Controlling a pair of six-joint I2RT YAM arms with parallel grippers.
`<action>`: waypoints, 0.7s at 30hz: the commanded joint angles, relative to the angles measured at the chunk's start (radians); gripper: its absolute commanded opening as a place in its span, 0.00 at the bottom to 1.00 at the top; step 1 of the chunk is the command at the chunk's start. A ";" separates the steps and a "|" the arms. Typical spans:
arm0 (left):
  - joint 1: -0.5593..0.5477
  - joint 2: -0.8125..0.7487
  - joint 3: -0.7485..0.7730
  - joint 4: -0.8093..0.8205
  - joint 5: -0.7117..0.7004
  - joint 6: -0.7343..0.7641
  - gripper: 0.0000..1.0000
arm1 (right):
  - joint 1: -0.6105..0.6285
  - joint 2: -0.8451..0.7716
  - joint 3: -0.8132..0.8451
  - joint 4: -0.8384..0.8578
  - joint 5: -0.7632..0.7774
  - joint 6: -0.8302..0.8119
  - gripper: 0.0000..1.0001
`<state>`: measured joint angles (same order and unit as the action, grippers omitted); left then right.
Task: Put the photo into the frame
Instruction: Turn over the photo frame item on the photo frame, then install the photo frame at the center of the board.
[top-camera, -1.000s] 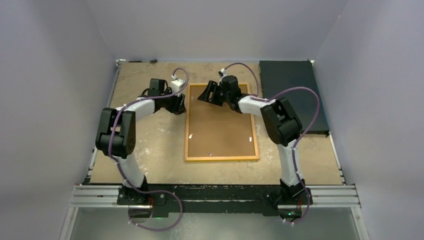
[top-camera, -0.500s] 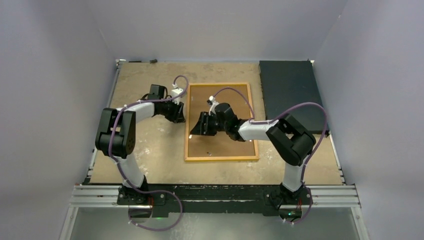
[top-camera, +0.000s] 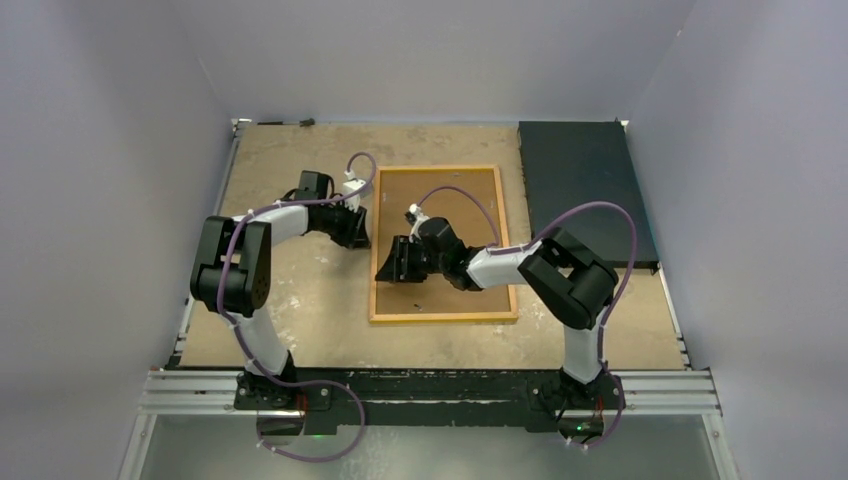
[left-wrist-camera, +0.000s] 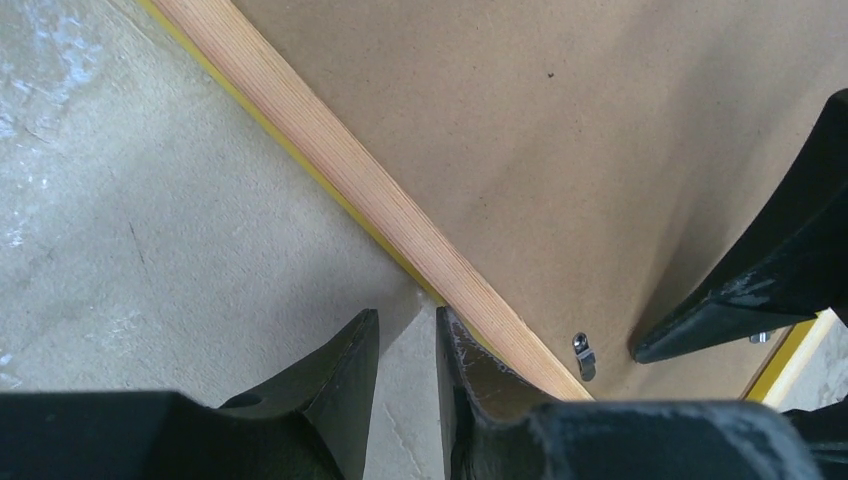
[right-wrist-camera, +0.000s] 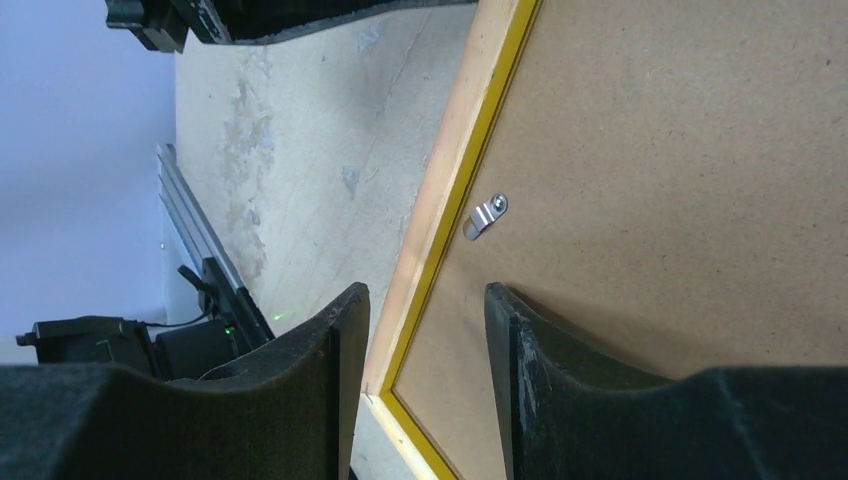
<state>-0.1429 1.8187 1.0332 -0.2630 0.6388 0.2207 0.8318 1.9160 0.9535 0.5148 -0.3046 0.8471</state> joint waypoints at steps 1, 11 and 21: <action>0.006 -0.052 0.001 -0.010 0.053 0.008 0.26 | 0.004 0.005 0.034 0.011 0.042 0.003 0.50; 0.006 -0.065 -0.001 -0.001 0.093 -0.012 0.35 | 0.016 0.027 0.033 0.051 0.081 0.019 0.50; 0.002 0.057 0.019 0.018 0.107 -0.021 0.23 | 0.030 0.043 0.041 0.068 0.079 0.038 0.50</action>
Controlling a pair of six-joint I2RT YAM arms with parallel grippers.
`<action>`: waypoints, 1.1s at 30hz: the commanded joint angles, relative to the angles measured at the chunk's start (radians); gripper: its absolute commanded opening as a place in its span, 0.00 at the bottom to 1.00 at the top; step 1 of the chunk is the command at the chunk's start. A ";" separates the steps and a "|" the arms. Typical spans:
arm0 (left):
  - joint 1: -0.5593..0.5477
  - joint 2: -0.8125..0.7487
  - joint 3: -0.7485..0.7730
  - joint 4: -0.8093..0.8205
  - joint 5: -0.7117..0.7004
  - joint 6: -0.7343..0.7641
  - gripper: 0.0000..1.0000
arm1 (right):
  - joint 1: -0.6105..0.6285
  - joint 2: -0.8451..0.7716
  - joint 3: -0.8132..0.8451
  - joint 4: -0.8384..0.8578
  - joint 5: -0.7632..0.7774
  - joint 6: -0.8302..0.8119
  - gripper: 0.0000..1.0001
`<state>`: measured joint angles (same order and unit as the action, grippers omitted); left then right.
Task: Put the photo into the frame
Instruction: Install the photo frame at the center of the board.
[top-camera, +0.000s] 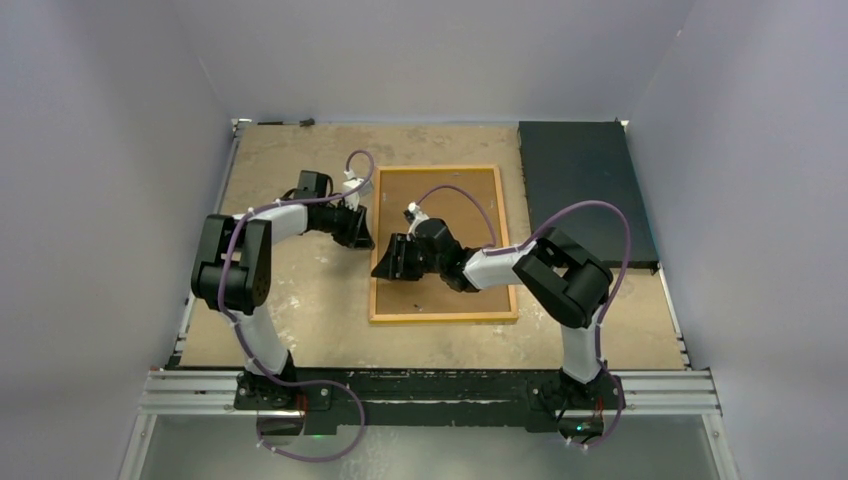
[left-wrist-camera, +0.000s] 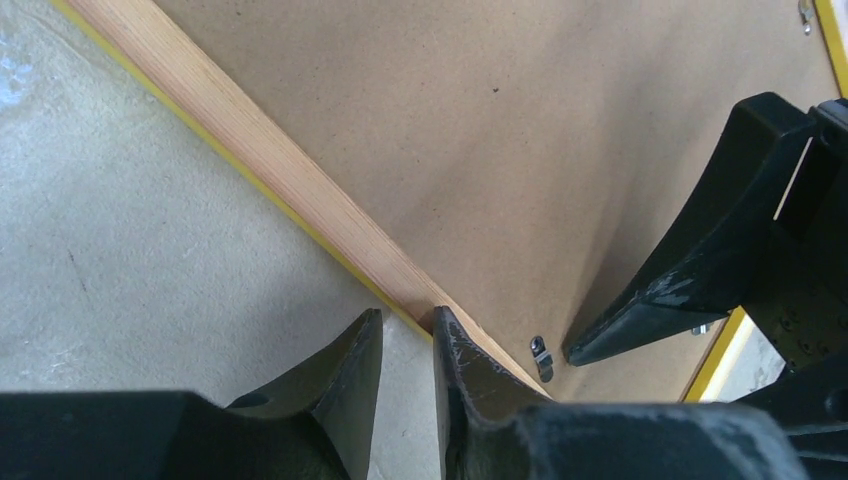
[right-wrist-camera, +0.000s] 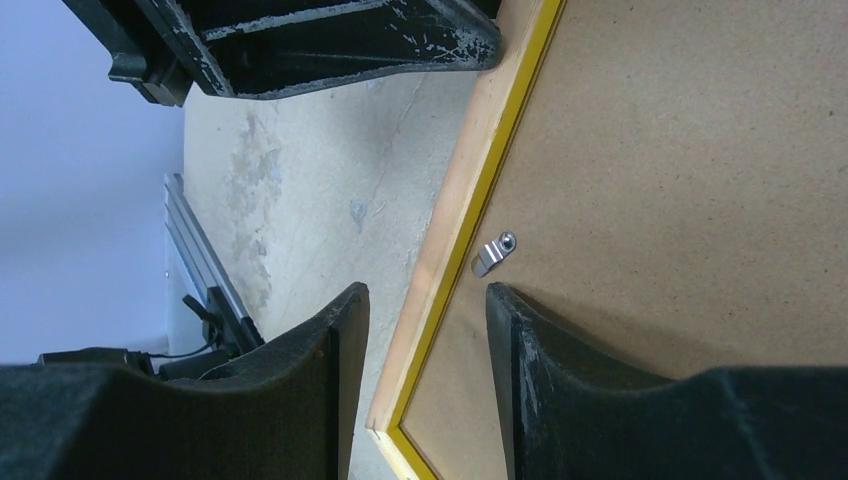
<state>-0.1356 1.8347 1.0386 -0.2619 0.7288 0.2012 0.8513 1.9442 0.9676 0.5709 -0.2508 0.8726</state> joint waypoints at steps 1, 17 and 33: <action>-0.007 0.041 0.012 0.020 0.018 0.000 0.22 | 0.011 0.016 0.029 0.013 0.027 0.012 0.50; -0.008 0.020 -0.017 0.002 0.008 0.040 0.17 | 0.010 0.078 0.099 0.030 0.036 0.007 0.49; 0.055 -0.018 0.117 -0.054 0.022 0.017 0.22 | -0.168 -0.118 0.130 0.001 -0.021 -0.089 0.64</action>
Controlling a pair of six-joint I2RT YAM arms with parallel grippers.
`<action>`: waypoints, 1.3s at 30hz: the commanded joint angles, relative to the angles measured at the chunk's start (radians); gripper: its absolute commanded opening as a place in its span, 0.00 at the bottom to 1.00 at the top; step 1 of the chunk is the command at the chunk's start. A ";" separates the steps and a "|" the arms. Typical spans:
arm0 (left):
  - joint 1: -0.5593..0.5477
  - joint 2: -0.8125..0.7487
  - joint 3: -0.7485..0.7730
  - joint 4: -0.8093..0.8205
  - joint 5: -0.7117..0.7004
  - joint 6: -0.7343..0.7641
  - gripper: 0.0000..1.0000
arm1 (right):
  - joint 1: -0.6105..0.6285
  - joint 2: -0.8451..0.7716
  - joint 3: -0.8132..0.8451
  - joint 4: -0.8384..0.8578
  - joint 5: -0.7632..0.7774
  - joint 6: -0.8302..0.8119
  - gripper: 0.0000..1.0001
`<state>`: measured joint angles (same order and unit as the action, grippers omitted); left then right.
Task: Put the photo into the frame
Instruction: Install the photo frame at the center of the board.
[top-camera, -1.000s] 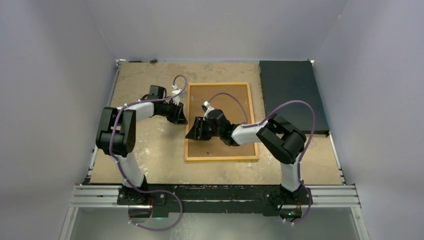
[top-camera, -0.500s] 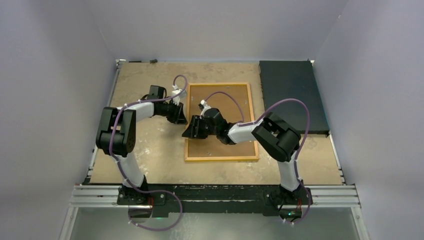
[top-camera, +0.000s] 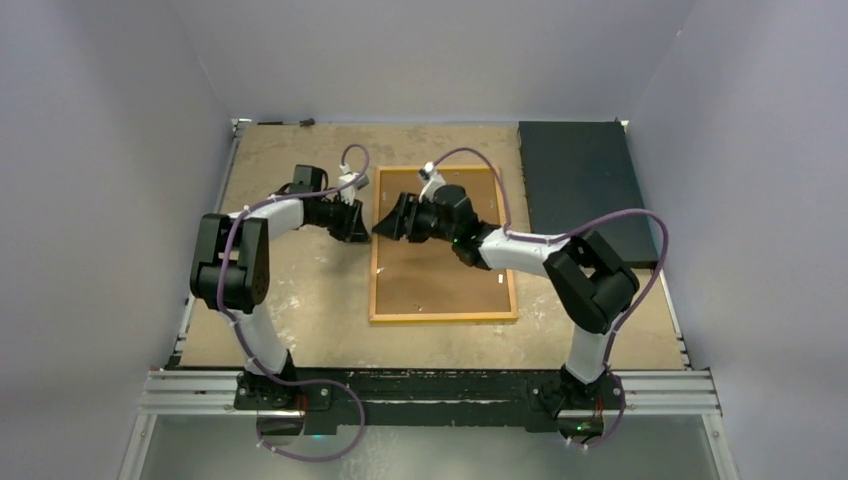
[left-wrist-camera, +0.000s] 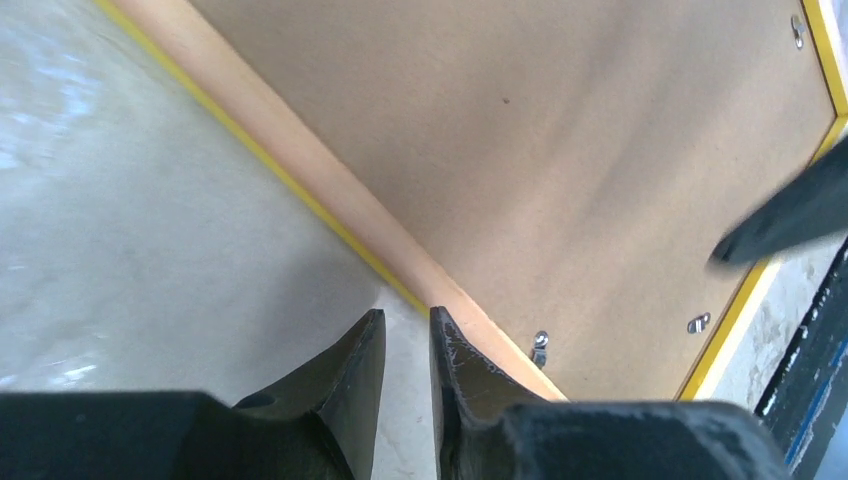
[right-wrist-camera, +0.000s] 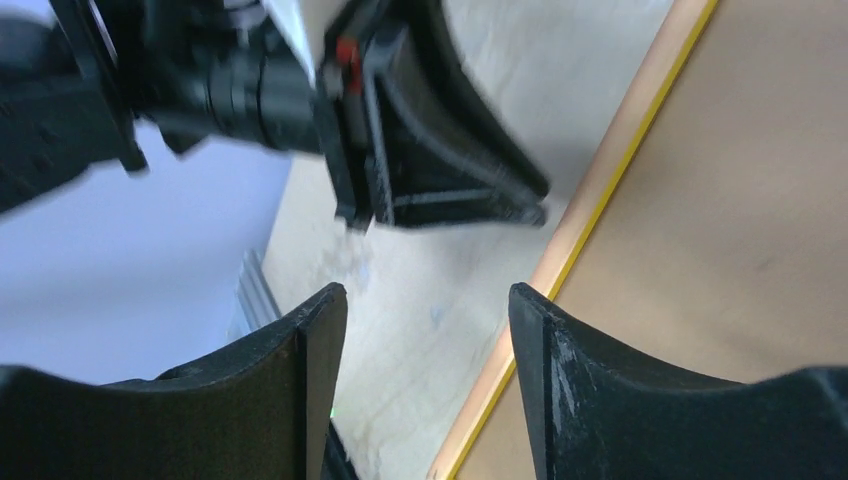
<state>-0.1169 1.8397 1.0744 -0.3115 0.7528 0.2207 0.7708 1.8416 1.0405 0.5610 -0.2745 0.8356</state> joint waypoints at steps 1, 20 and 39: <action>0.039 -0.017 0.098 0.005 -0.009 -0.015 0.24 | -0.107 0.000 0.077 0.013 0.004 -0.061 0.65; 0.035 0.267 0.291 0.176 0.037 -0.225 0.22 | -0.205 0.480 0.564 -0.024 -0.056 -0.037 0.70; 0.034 0.279 0.248 0.190 0.031 -0.202 0.14 | -0.205 0.631 0.746 -0.162 -0.164 -0.073 0.67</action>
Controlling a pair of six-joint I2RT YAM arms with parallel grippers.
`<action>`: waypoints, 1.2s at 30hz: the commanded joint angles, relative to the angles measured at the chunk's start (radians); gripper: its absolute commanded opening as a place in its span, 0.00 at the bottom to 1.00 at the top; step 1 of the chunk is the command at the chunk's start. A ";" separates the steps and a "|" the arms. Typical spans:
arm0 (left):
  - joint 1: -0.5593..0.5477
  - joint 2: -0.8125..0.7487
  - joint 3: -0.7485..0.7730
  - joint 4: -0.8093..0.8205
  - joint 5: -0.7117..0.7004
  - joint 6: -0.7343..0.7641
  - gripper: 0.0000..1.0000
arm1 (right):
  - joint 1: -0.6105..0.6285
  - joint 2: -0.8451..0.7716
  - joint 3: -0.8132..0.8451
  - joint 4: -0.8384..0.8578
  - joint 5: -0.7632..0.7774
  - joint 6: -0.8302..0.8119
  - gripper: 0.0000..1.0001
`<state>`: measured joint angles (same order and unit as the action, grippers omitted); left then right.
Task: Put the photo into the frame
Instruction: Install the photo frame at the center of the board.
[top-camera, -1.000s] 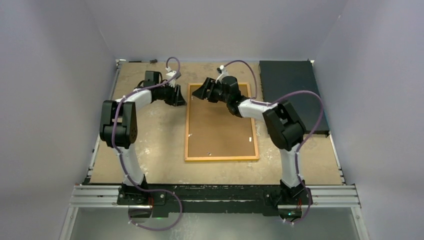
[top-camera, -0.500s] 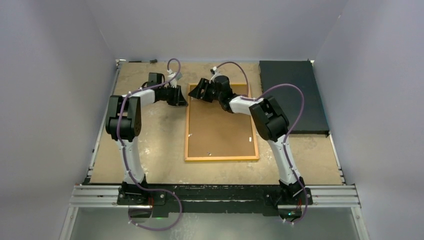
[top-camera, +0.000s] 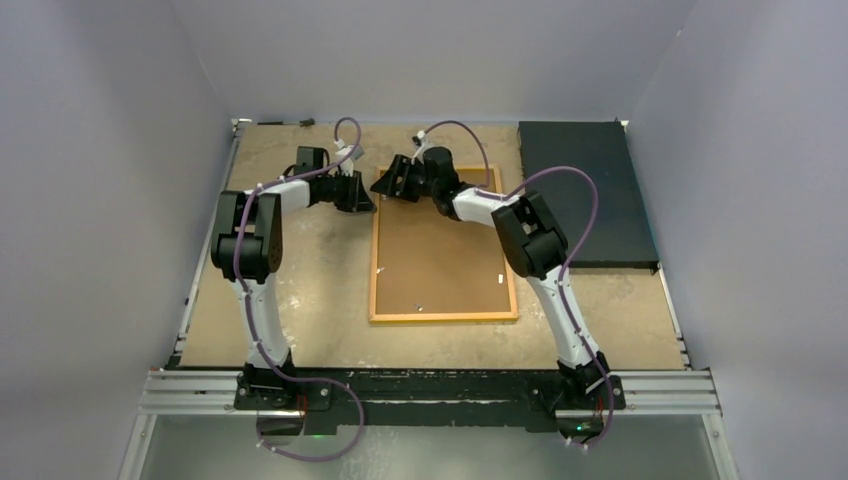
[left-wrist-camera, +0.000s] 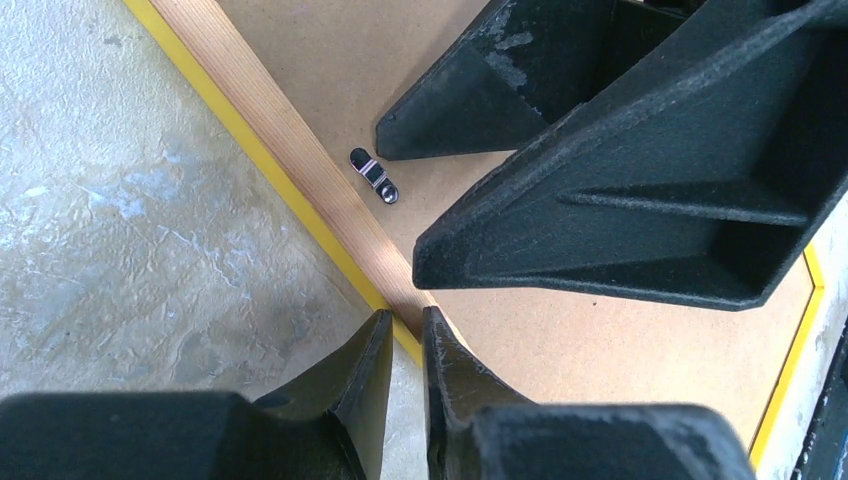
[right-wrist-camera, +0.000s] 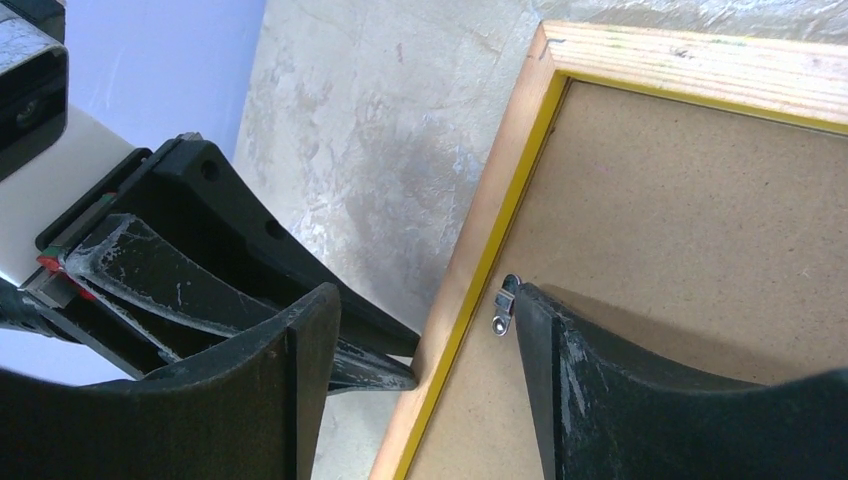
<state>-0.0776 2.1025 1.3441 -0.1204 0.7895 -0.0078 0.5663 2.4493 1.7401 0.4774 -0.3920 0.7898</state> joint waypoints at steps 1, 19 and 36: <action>-0.006 0.015 -0.022 -0.002 -0.006 0.031 0.14 | 0.000 0.029 0.057 -0.086 -0.053 -0.031 0.67; -0.002 0.011 -0.027 -0.013 -0.007 0.054 0.12 | 0.000 0.091 0.160 -0.157 -0.194 -0.075 0.63; 0.048 -0.073 -0.025 -0.078 0.035 0.076 0.13 | -0.005 0.031 0.247 -0.219 -0.303 -0.157 0.65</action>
<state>-0.0650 2.0964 1.3388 -0.1318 0.8101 0.0216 0.5503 2.5336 1.9488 0.3008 -0.6449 0.6815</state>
